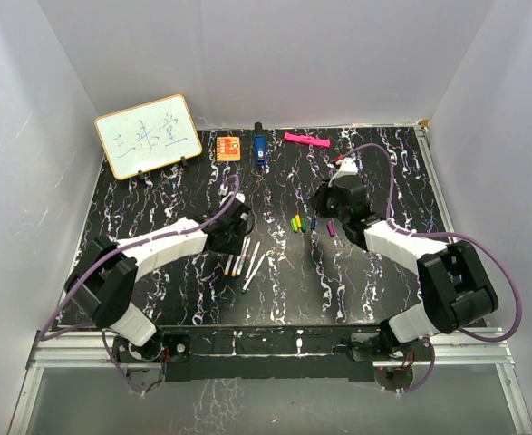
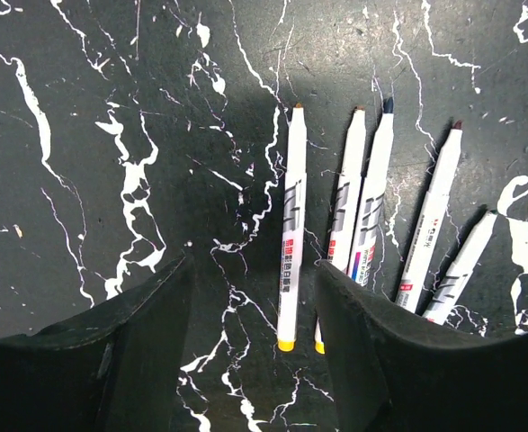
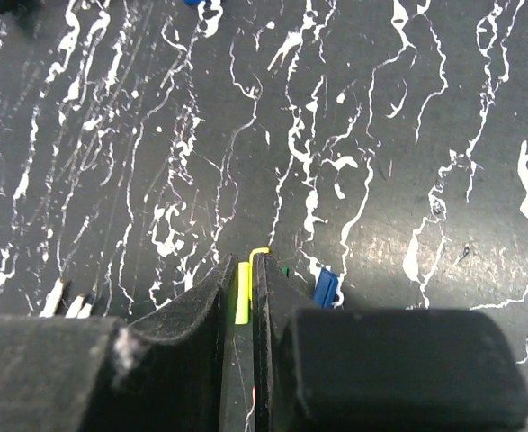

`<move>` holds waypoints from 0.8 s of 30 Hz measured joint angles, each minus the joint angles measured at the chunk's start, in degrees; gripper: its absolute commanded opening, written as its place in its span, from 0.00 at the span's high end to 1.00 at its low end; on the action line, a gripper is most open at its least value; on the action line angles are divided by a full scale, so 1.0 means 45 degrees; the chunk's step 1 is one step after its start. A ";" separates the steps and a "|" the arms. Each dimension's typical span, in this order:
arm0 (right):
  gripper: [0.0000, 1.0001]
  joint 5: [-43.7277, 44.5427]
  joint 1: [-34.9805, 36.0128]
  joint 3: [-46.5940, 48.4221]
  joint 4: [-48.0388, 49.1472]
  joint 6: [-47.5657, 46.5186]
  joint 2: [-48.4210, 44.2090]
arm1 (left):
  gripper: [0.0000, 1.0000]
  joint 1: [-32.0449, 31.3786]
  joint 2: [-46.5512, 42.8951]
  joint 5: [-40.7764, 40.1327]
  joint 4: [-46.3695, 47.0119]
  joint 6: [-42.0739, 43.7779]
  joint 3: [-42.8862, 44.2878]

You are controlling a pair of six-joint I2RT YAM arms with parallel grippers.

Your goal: Insert the pens into the pen caps

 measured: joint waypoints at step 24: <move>0.72 -0.2399 -0.2895 -0.0092 0.1185 0.1919 -0.0724 | 0.56 0.2006 0.1763 0.2278 -0.2025 0.0850 0.2093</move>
